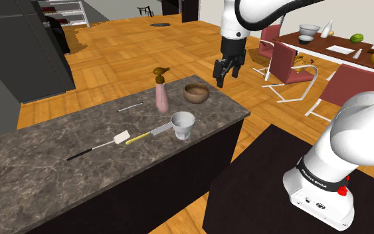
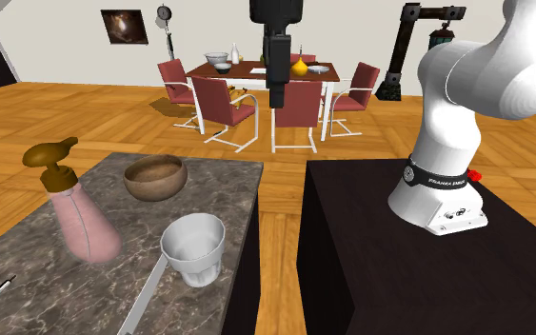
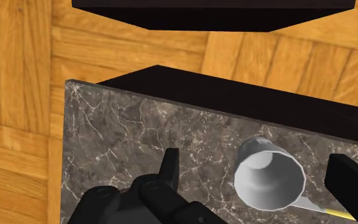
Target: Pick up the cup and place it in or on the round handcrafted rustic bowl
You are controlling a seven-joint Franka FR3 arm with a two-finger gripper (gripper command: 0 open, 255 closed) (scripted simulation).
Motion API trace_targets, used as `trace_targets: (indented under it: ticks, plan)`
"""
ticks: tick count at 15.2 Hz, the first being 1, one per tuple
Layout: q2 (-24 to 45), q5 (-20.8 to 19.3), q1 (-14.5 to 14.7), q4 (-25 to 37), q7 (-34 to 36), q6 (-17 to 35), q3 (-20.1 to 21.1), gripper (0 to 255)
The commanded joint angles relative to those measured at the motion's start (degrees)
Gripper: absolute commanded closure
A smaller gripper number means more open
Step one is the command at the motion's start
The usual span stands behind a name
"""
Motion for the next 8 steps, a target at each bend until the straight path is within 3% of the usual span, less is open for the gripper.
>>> trace_targets:
  ticks: [1, 8]
  plan:
    - [3.0, 0.0, 0.5, -0.4, 2.3, 3.5, 1.8, 0]
    - [17.2, -3.2, 0.8, 2.3, 10.3, 14.6, 7.0, 0]
